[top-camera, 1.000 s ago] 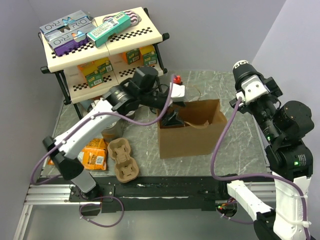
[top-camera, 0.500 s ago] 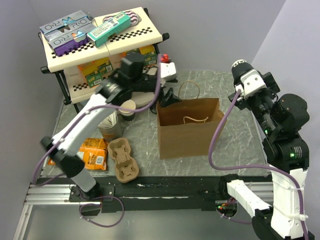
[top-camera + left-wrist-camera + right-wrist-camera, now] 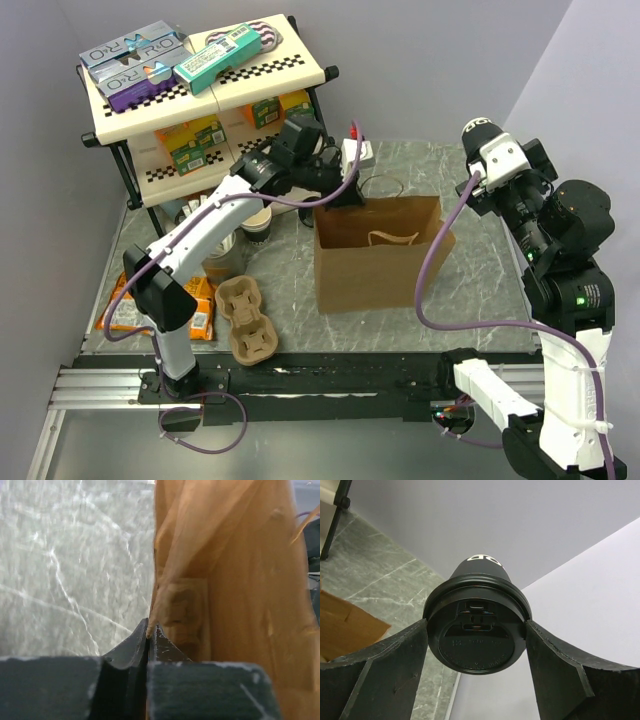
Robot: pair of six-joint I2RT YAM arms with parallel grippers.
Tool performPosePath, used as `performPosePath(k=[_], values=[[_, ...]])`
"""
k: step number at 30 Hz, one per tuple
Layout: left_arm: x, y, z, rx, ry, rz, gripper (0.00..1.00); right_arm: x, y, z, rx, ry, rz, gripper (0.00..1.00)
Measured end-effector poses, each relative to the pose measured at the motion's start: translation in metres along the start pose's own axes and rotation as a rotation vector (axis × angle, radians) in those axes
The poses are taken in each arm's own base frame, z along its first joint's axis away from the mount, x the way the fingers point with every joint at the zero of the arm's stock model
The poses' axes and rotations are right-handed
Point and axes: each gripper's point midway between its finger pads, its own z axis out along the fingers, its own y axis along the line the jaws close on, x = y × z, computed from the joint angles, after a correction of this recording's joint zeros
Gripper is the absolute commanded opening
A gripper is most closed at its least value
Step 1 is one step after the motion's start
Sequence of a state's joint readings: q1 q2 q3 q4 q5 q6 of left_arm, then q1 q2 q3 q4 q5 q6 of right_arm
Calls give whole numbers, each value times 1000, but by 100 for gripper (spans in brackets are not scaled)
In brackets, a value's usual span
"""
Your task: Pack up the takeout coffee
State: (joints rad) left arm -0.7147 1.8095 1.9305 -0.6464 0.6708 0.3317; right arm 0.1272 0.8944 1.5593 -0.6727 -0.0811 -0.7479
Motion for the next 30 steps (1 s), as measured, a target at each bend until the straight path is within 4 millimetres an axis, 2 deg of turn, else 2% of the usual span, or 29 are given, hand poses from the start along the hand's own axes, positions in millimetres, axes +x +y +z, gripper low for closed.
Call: performPosePath(k=[5, 13, 16, 23, 24, 25, 26, 27, 28, 29, 30], values=[[-31, -10, -14, 60, -76, 6, 1, 0, -1, 0, 1, 1, 0, 0], [-93, -8, -49, 66, -230, 8, 1, 2, -8, 2, 32, 10, -2, 0], [-101, -12, -53, 77, -250, -3, 1, 2, -14, 3, 53, 13, -4, 0], [-98, -17, -53, 96, -239, -43, 2, -3, -24, 5, 80, 3, -6, 0], [-97, -17, -52, 97, -236, -46, 10, -2, -24, 5, 81, 4, -6, 0], [-95, -17, -52, 97, -232, -53, 24, -2, -24, 5, 82, 5, -6, 0], [-91, -17, -51, 97, -224, -65, 47, -2, -24, 5, 82, 5, -5, 0], [-87, -17, -49, 93, -215, -76, 55, -2, -24, 5, 82, 5, -4, 0], [-79, -15, -45, 89, -202, -97, 70, -2, -24, 5, 82, 4, -2, 0], [-73, -13, -42, 82, -189, -114, 76, -2, -24, 5, 83, 5, -1, 0], [-63, -10, -38, 73, -172, -141, 78, -1, -24, 5, 82, 5, 2, 0]])
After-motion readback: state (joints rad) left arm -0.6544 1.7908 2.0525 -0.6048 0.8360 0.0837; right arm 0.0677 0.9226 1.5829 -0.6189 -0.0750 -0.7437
